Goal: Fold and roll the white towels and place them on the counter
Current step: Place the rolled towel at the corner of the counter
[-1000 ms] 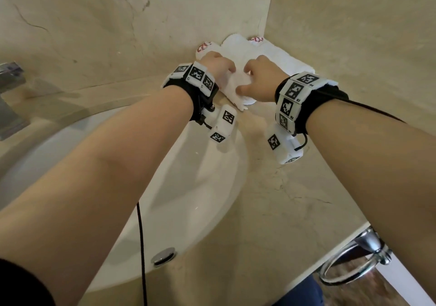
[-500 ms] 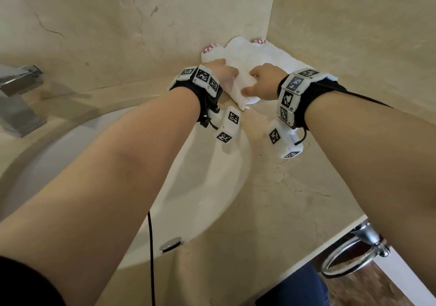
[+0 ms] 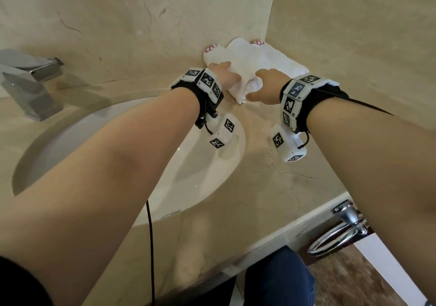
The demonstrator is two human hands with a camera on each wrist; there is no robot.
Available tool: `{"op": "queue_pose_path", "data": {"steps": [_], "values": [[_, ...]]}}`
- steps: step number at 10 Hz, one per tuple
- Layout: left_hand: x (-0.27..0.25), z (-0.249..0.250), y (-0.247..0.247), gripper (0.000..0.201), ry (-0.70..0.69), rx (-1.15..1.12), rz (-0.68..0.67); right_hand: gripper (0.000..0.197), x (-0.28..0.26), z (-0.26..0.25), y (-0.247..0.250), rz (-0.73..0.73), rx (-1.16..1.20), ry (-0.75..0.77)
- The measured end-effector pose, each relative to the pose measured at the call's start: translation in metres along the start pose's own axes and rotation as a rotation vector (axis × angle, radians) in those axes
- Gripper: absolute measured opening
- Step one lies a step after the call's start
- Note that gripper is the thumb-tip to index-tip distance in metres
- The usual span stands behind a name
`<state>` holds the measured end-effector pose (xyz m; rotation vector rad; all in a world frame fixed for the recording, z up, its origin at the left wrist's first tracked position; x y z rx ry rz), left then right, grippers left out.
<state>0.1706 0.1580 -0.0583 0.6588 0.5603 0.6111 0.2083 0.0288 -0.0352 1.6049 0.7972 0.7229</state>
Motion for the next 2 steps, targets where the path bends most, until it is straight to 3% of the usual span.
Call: {"op": "queue_pose_path", "data": {"steps": [2], "values": [[-0.026,-0.026,0.020,0.066,-0.013,0.047,-0.005,0.053,-0.020,-0.028,-0.002,-0.008,-0.059,0.025]]}}
Point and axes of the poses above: each hand's wrist, its own x-axis towards the middle knuckle, its own y-axis out of the back of the hand, z = x × y, the point moved 10 cm from there along x, towards the middle knuckle, and after that the axes turned 15 degrees about y, right-handed, at the moved point
